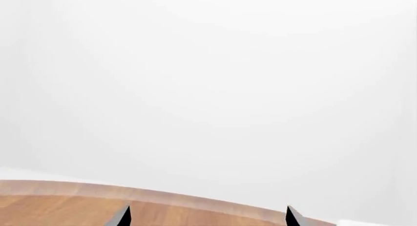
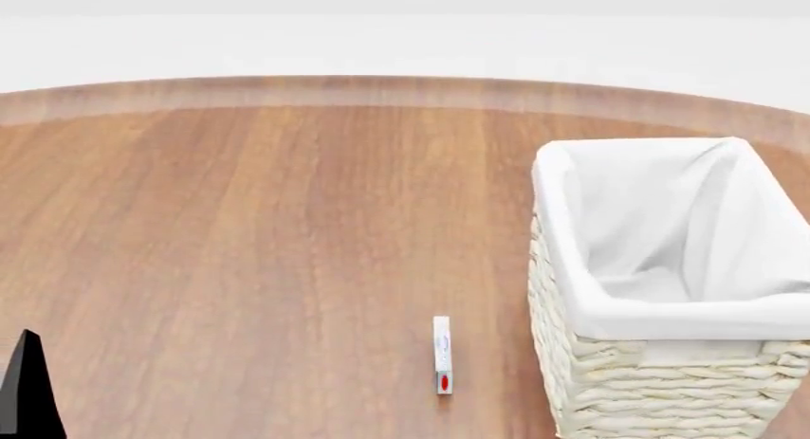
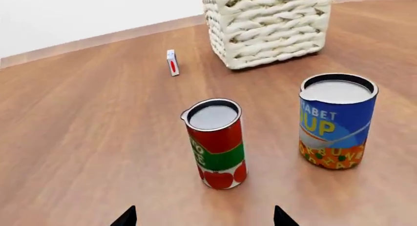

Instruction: Pick up the tomato sauce, and put it in the basket.

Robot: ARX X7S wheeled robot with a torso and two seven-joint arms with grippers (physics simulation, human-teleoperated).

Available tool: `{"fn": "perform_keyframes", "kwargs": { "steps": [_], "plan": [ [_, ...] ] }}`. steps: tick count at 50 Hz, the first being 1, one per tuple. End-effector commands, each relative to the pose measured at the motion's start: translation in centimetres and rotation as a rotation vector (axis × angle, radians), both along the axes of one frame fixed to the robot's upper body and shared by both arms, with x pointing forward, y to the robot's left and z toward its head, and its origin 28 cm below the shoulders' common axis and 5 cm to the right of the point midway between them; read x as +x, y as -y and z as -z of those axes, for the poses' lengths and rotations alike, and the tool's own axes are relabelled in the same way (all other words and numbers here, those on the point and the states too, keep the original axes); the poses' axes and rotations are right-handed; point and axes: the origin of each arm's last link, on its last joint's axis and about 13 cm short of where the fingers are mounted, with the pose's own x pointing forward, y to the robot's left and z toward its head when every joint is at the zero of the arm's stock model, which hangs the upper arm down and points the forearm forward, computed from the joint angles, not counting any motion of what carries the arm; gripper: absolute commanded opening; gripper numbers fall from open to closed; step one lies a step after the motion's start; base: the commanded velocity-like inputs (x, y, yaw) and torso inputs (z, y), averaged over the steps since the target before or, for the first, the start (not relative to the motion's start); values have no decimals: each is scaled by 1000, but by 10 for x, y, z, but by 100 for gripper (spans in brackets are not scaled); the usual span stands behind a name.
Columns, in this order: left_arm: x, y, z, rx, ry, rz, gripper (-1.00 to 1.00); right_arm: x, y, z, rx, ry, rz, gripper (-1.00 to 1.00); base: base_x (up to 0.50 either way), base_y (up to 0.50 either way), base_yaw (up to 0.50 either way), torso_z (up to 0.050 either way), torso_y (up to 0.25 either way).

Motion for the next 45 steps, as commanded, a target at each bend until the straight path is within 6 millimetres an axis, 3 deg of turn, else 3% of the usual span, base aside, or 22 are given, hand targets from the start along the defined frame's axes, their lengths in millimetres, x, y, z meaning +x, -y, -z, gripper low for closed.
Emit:
{"fn": "perform_keyframes", "kwargs": {
  "steps": [1,20,45],
  "plan": [
    [-1,1,1,1,0,0,100,-10,2,15,32,-58,24,100,0,0,0,0,0],
    [0,-1,2,-5,-3,-3,100,-7,1,24,-14,-83,-5,100,0,0,0,0,0],
    [2,-1,7,-2,-16,-4,100,5,9,14,-80,-70,12,100,0,0,0,0,0]
  ]
}}
